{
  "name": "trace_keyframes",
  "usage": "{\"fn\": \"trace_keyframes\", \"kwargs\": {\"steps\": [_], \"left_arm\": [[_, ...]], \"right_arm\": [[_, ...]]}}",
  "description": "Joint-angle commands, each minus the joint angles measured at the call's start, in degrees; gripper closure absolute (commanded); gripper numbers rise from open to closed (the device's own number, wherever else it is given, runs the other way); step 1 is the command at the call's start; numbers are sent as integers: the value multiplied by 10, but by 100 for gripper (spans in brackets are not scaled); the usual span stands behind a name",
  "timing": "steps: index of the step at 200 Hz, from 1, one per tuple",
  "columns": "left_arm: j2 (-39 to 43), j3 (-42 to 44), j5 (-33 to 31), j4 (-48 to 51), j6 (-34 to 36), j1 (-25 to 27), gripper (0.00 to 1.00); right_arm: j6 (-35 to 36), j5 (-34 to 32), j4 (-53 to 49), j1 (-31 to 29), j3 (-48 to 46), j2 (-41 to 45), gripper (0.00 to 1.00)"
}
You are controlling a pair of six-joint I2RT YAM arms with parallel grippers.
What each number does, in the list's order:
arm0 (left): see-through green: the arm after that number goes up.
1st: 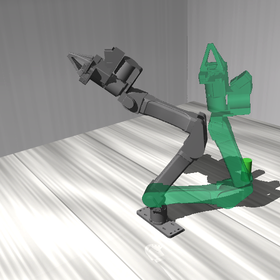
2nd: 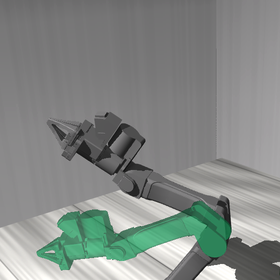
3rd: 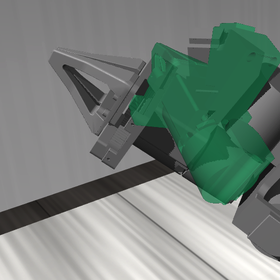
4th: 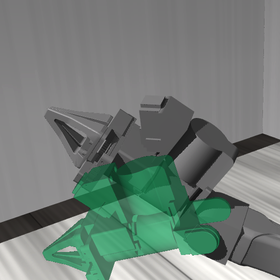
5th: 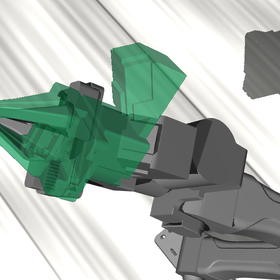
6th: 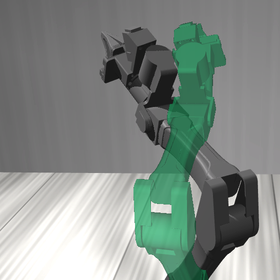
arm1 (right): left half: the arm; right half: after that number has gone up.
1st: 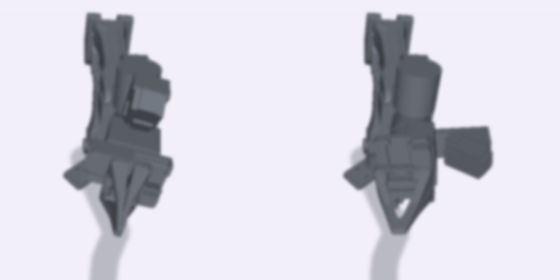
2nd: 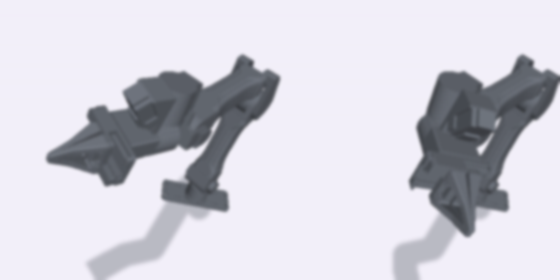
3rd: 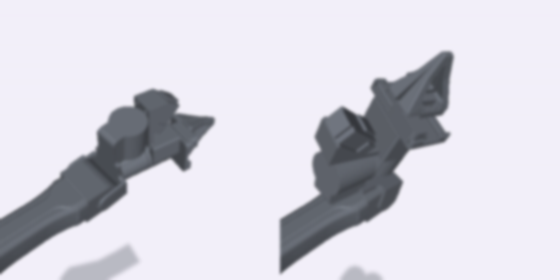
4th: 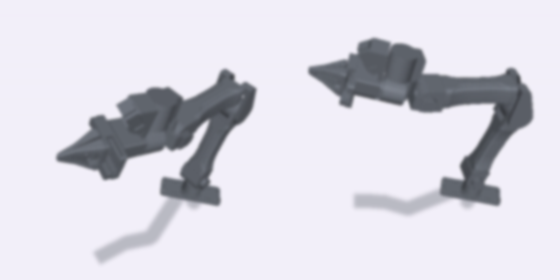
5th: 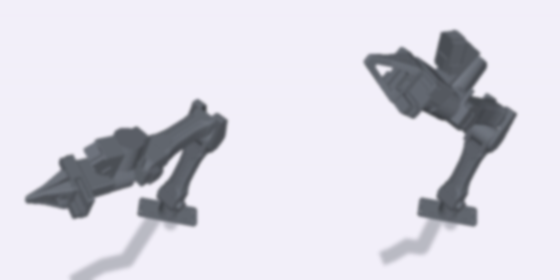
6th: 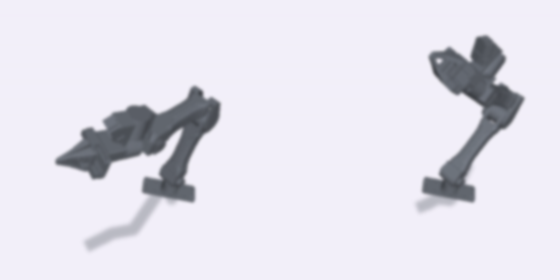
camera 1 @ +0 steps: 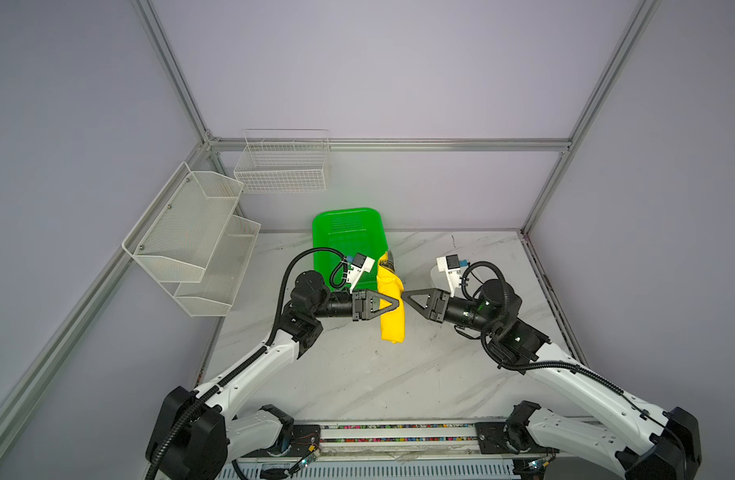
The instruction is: Place the utensils on the paper napkin and roll it up
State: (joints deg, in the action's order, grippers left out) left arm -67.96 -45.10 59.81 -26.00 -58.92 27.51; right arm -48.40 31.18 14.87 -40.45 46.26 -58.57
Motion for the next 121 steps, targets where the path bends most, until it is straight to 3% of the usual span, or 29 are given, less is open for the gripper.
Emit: {"fn": "trace_keyframes", "kwargs": {"steps": [1, 37, 69, 92, 121], "left_arm": [[3, -36, 8, -26, 13, 2, 96], [3, -35, 8, -25, 13, 2, 96], [9, -36, 3, -11, 22, 2, 96], [9, -36, 3, -6, 26, 2, 96], [6, -39, 1, -6, 26, 2, 96]], "right_arm": [[-4, 11, 29, -2, 21, -11, 66], [1, 17, 40, -3, 33, -31, 65], [30, -74, -41, -3, 40, 11, 59], [38, -63, -56, -3, 45, 37, 56], [36, -1, -46, -3, 44, 33, 57]]}}
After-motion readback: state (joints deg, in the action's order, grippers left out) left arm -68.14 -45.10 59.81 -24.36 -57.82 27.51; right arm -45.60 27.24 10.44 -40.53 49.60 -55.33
